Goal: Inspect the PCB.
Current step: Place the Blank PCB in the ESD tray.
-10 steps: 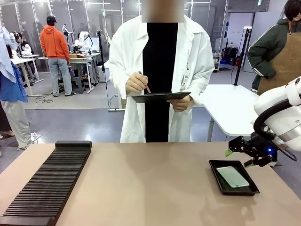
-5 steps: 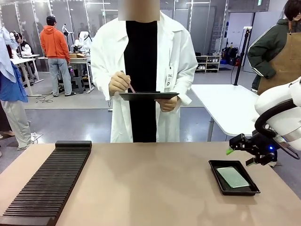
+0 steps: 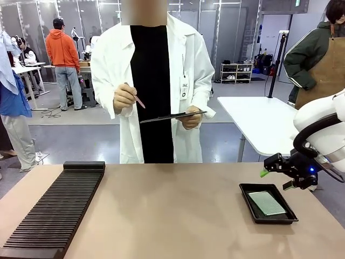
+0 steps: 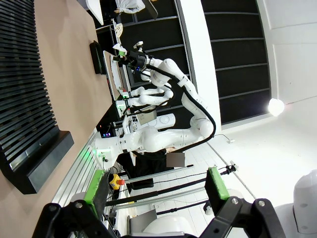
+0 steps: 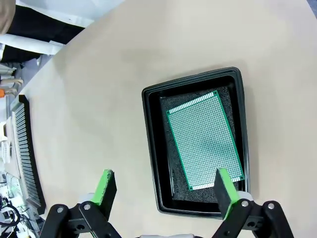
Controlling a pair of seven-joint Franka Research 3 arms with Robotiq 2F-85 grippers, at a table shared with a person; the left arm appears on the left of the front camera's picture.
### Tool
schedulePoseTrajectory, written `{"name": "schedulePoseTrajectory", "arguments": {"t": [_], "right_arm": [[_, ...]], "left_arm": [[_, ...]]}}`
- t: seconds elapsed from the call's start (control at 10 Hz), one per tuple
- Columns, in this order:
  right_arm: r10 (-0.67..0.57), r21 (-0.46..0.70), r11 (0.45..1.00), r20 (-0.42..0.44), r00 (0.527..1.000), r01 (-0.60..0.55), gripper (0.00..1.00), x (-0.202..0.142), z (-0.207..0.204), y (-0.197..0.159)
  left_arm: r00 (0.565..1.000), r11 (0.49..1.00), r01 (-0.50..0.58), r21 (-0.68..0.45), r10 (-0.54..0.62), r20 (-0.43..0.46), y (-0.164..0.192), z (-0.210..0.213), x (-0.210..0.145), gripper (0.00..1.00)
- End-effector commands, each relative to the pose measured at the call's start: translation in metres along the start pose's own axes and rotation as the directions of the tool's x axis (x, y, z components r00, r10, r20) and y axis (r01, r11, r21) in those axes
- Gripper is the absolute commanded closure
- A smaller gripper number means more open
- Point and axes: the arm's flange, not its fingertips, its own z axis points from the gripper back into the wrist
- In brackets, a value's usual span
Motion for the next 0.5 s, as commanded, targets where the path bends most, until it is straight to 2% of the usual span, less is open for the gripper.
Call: {"name": "schedulePoseTrajectory", "arguments": {"t": [0.0,0.4], "right_arm": [[0.008,-0.005,1.000,0.000,1.000,-0.008,0.00,0.0012,-0.0010,0.0011],[0.008,-0.005,1.000,0.000,1.000,-0.008,0.00,0.0012,-0.0010,0.0011]], "left_arm": [[1.000,1.000,-0.011,0.010,0.011,-0.001,-0.0039,0.0025,0.0030,0.00],[1.000,1.000,-0.011,0.010,0.011,-0.001,-0.0039,0.0025,0.0030,0.00]]}}
